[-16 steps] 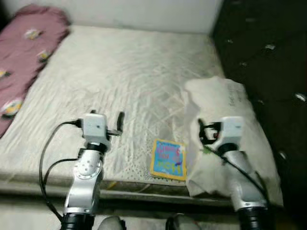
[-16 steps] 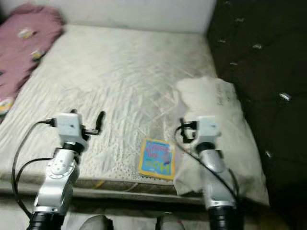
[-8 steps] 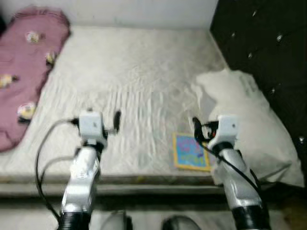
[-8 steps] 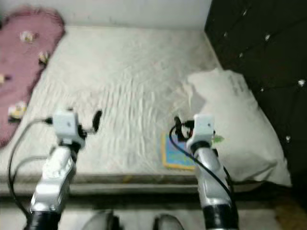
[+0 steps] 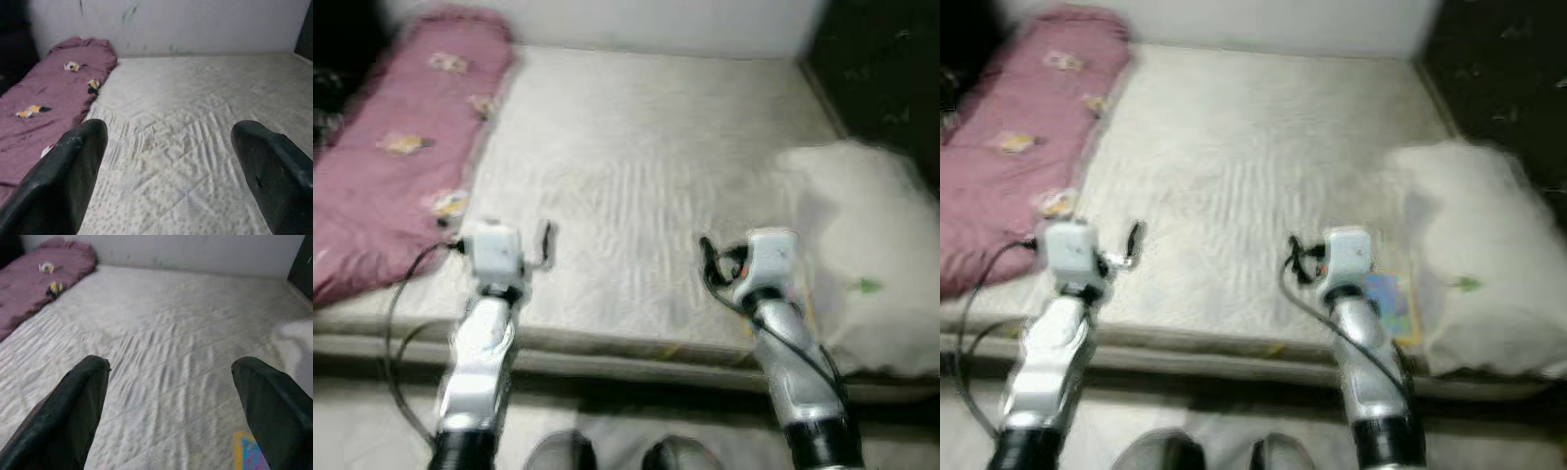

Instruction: Clean up the room

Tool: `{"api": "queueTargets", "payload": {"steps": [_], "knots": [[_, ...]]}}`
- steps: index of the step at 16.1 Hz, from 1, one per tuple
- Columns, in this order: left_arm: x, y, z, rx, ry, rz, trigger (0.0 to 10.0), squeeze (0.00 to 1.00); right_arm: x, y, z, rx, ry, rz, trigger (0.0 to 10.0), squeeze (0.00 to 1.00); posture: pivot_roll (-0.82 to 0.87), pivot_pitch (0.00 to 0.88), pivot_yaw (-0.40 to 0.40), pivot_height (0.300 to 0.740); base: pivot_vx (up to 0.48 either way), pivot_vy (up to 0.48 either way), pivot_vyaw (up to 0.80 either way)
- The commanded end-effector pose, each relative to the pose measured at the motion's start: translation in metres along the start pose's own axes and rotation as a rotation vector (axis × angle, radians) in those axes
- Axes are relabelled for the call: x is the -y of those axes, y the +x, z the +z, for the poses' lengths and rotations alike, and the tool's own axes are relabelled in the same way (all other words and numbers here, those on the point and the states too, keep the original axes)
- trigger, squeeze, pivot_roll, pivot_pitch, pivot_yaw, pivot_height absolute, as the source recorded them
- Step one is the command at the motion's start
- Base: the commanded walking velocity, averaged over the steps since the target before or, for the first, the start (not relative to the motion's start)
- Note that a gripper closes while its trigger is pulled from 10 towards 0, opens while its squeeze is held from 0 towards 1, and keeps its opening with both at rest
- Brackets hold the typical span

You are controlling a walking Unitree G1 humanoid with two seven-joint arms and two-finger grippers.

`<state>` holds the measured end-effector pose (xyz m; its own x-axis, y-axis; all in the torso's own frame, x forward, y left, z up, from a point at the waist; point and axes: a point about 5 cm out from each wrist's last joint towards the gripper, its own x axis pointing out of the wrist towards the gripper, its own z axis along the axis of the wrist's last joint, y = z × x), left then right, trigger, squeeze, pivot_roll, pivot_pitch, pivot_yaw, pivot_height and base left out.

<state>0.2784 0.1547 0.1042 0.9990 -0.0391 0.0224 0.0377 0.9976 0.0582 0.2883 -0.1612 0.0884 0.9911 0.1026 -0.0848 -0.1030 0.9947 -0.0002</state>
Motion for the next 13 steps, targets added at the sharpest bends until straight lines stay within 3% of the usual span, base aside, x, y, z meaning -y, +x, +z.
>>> {"api": "queueTargets", "payload": {"steps": [1,6,13], "knots": [[-0.0025,0.0023,0.0044,0.012,0.007,0.007,10.0,0.0,0.0021,0.0009,0.0063,0.027,0.007,-0.007,10.0,0.0,-0.02,0.066,-0.042,0.74,0.0,0.48,0.0],[-0.002,0.0018,0.005,0.023,0.006,0.002,10.0,0.0,0.0023,0.0002,0.0052,0.026,0.009,-0.007,10.0,0.0,-0.01,0.062,-0.042,0.74,0.0,0.48,0.0],[-0.0005,0.0011,0.0061,0.034,0.017,0.008,10.0,0.0,0.002,0.0004,0.0041,0.021,0.004,0.005,10.0,0.0,-0.01,0.059,-0.046,0.74,0.0,0.0,0.0]]}}
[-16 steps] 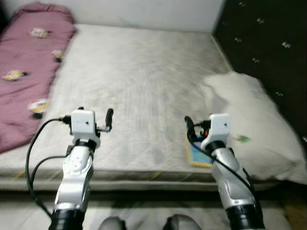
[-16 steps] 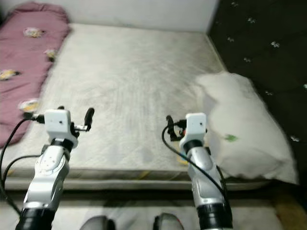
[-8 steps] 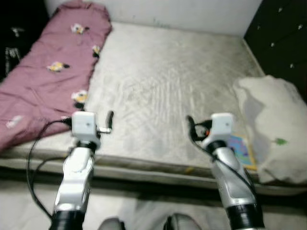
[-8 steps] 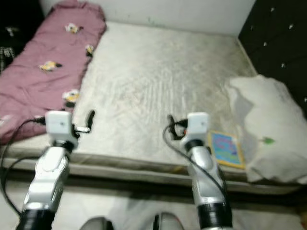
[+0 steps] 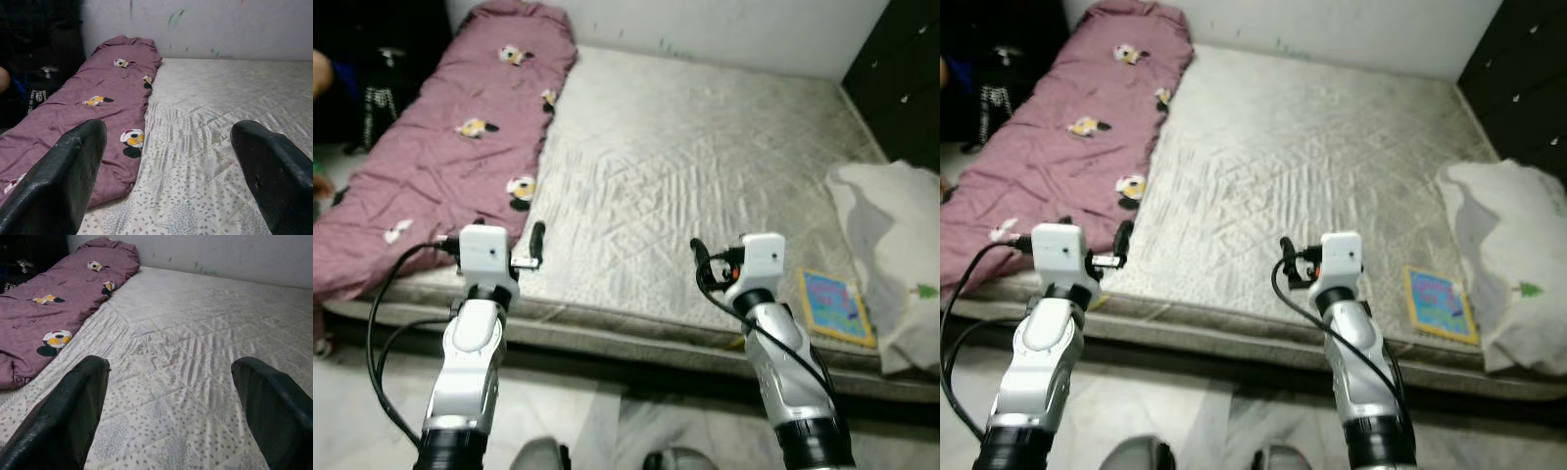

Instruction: Clean up the room

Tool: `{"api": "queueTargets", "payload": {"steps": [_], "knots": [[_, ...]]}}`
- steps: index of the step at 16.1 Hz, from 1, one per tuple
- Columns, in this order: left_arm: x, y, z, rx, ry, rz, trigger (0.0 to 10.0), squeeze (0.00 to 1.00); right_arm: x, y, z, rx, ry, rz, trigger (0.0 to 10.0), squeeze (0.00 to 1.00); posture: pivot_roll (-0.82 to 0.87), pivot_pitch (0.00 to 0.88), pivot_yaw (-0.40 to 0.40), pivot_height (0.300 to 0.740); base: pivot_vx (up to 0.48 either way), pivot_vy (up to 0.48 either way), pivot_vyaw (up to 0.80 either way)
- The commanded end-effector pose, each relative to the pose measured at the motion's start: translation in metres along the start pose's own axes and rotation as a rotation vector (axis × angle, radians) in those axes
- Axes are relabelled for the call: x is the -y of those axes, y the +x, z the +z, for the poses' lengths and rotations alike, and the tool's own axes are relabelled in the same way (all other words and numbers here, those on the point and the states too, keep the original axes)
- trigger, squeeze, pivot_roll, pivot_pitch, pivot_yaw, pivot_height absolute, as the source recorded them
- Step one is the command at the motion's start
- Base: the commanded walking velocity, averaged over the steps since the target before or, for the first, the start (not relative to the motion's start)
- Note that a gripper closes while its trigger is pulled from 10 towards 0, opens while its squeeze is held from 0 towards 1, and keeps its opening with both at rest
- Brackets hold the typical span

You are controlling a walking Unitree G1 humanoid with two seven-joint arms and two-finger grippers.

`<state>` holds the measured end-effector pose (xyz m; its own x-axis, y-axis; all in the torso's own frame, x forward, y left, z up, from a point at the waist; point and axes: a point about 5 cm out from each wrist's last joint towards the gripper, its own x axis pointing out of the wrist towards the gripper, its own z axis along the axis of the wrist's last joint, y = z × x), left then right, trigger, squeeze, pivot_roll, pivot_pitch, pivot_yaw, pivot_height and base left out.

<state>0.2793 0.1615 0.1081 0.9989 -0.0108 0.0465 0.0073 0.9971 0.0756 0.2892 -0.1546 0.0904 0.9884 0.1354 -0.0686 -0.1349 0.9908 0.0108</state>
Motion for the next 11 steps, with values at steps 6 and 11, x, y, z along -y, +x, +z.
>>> {"api": "queueTargets", "payload": {"steps": [6,11], "knots": [[0.0066,-0.0001,0.003,0.014,-0.018,-0.045,10.0,0.0,0.0077,-0.0009,0.0015,0.002,-0.004,-0.024,10.0,0.0,-0.01,0.063,-0.046,0.74,0.0,0.0,0.0],[0.009,-0.0012,0.0053,0.028,-0.038,-0.072,10.0,0.0,0.008,0.0003,0.0019,0.001,-0.004,-0.027,10.0,0.0,-0.01,0.069,-0.048,0.74,0.262,0.0,0.0]]}}
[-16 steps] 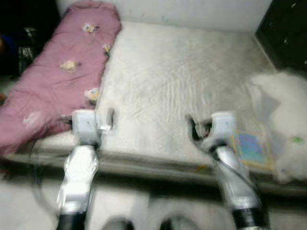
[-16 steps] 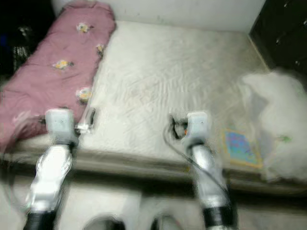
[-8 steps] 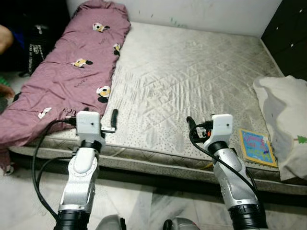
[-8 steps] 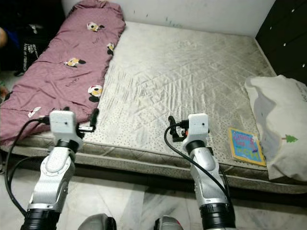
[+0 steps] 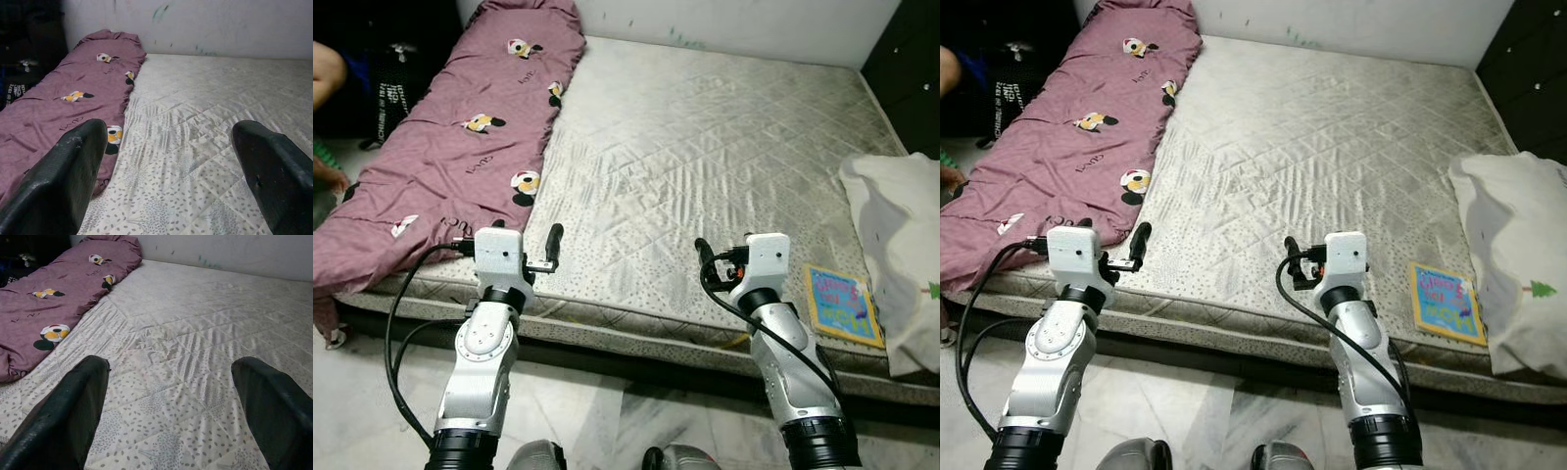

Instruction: Clean up the room

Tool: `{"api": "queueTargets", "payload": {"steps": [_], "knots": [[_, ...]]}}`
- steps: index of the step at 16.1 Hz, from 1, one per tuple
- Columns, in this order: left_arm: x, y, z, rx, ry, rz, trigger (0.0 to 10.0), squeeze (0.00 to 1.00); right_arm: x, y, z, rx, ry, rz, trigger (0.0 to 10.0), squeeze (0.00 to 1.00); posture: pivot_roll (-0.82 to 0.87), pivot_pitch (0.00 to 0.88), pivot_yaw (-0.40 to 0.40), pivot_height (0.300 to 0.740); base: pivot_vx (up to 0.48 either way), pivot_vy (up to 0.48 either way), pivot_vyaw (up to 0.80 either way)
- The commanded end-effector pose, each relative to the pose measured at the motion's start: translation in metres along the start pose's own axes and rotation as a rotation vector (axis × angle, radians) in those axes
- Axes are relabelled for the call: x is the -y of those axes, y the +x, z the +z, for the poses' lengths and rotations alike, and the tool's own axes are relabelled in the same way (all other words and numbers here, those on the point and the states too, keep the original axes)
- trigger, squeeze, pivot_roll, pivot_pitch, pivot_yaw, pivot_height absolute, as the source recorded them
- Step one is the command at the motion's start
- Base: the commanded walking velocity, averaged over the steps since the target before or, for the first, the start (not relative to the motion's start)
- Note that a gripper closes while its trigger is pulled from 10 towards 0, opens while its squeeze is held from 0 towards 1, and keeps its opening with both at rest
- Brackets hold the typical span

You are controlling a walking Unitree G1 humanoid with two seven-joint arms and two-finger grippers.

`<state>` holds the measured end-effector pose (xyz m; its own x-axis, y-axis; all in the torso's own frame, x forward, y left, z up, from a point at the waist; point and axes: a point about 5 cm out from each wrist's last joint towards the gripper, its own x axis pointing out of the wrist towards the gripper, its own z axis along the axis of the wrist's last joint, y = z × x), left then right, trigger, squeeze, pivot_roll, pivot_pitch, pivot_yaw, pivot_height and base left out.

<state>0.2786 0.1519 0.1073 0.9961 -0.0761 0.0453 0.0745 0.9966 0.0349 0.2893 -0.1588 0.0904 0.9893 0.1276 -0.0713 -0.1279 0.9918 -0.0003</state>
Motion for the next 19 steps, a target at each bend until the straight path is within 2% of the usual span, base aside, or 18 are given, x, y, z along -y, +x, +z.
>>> {"api": "queueTargets", "payload": {"steps": [1,11,15,19], "knots": [[-0.0004,-0.0007,0.0054,0.025,0.006,-0.008,10.0,0.0,0.004,0.0009,0.002,0.005,0.007,-0.02,10.0,0.0,-0.01,0.069,-0.048,0.74,0.356,0.0,0.0],[0.0004,0.0019,0.006,0.022,0.004,-0.017,10.0,0.0,0.0045,0.0034,0.0027,0.004,0.007,-0.025,10.0,0.0,-0.01,0.069,-0.049,0.74,0.351,0.0,0.0],[0.0004,0.0028,0.0053,0.015,0.006,0.004,10.0,0.0,0.0057,0.0039,0.0016,-0.001,0.01,-0.032,10.0,0.0,-0.01,0.069,-0.049,0.74,0.0,0.0,0.0],[0.0016,0.0031,0.0041,0.007,-0.021,-0.006,10.0,0.0,0.0072,0.0039,-0.0005,-0.017,0.016,-0.043,10.0,0.0,-0.01,0.068,-0.047,0.74,0.0,0.423,-0.74]]}}
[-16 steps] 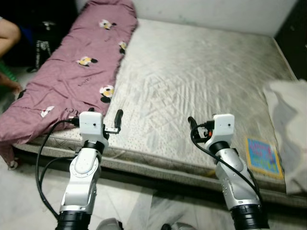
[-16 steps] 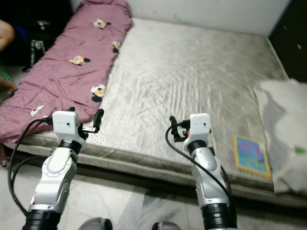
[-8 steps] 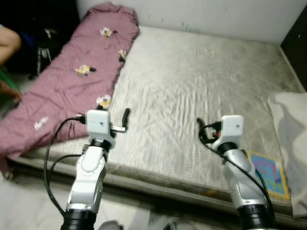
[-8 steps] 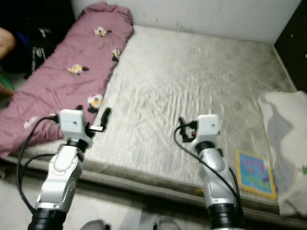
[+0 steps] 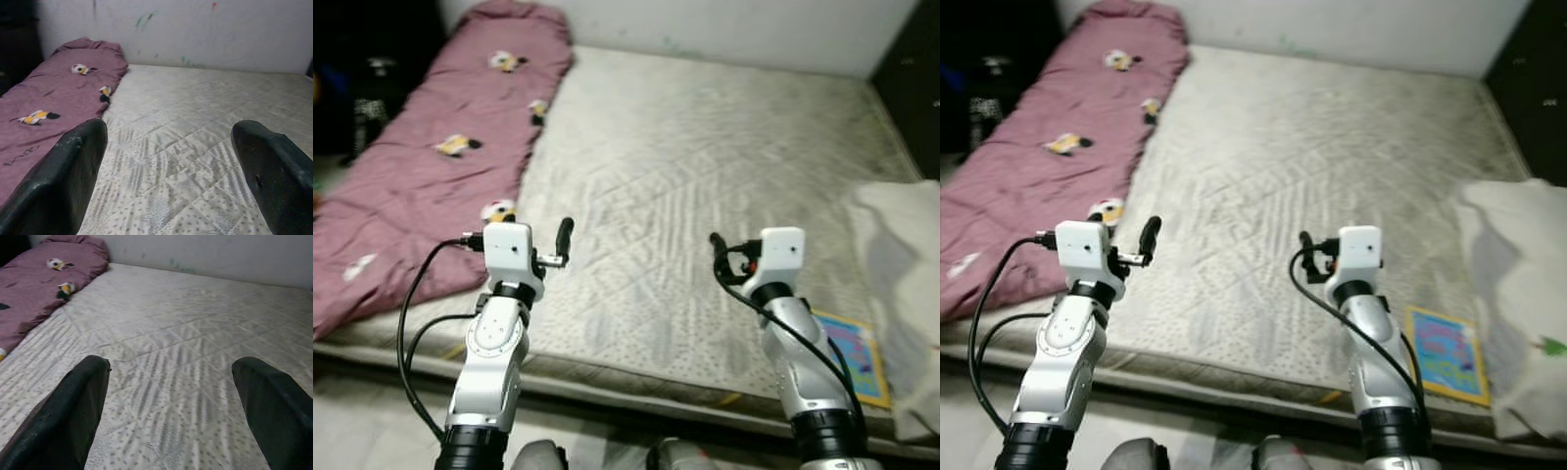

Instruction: Clean up the room

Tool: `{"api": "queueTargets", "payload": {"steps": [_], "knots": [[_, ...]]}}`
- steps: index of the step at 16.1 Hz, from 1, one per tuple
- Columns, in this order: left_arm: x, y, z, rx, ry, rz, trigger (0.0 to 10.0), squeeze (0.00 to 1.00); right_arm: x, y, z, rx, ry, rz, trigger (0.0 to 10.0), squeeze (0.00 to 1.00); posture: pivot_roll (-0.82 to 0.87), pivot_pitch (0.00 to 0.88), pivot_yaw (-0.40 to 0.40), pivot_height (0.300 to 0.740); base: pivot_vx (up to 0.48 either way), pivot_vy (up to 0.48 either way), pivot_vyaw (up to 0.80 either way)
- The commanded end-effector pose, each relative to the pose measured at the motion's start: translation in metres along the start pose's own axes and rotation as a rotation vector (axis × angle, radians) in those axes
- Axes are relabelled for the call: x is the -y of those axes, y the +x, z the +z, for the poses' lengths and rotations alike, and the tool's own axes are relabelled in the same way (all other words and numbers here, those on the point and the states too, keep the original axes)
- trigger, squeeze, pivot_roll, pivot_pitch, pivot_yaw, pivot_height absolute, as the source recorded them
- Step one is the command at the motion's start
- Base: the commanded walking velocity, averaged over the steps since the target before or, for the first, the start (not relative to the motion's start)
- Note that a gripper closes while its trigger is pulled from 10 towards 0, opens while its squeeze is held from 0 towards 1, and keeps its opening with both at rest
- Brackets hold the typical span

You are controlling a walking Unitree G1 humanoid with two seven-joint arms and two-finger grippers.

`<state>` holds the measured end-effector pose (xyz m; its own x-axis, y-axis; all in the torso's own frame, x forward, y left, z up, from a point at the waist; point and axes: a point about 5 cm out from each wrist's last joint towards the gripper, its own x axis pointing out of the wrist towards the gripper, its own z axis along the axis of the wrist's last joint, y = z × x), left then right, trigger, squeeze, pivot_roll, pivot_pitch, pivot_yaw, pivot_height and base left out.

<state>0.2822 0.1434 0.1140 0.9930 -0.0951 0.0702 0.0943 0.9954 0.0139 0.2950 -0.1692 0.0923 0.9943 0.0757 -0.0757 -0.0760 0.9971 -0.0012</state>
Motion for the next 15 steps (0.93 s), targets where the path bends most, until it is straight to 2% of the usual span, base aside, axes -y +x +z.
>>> {"api": "queueTargets", "payload": {"steps": [1,3,4,6,7,10,15], "knots": [[-0.007,-0.002,-0.003,-0.019,-0.001,0.014,10.0,0.0,-0.004,0.0,-0.003,-0.014,0.011,0.01,10.0,0.0,-0.01,0.067,-0.047,0.74,0.0,0.48,-0.8],[-0.007,-0.002,-0.003,-0.021,-0.003,0.017,10.0,0.0,-0.004,0.0,-0.003,-0.017,0.009,0.009,10.0,0.0,-0.01,0.067,-0.049,0.74,0.0,0.48,-0.8],[-0.007,-0.002,-0.003,-0.024,-0.004,0.019,10.0,0.0,-0.004,0.0,-0.003,-0.016,0.008,0.012,10.0,0.0,-0.01,0.065,-0.048,0.74,0.0,0.48,0.0],[-0.017,-0.007,-0.006,-0.043,0.003,0.059,10.0,0.0,-0.003,-0.001,-0.004,-0.015,0.003,0.009,10.0,0.0,-0.01,0.06,-0.039,0.74,0.0,0.48,0.0],[-0.028,-0.014,-0.012,-0.069,0.022,0.091,10.0,0.0,0.0,-0.002,-0.005,-0.018,-0.006,-0.001,10.0,0.0,-0.01,0.06,-0.037,0.74,0.0,0.48,0.0],[-0.037,-0.026,-0.017,-0.1,0.046,0.103,10.0,0.0,0.004,-0.004,-0.006,-0.022,-0.014,-0.011,10.0,0.0,-0.01,0.063,-0.034,0.74,0.0,0.48,0.0],[-0.034,-0.024,-0.017,-0.1,0.047,0.099,10.0,0.0,0.006,-0.004,-0.007,-0.027,-0.025,-0.015,10.0,0.0,-0.01,0.057,-0.04,0.74,0.0,0.48,0.0]]}}
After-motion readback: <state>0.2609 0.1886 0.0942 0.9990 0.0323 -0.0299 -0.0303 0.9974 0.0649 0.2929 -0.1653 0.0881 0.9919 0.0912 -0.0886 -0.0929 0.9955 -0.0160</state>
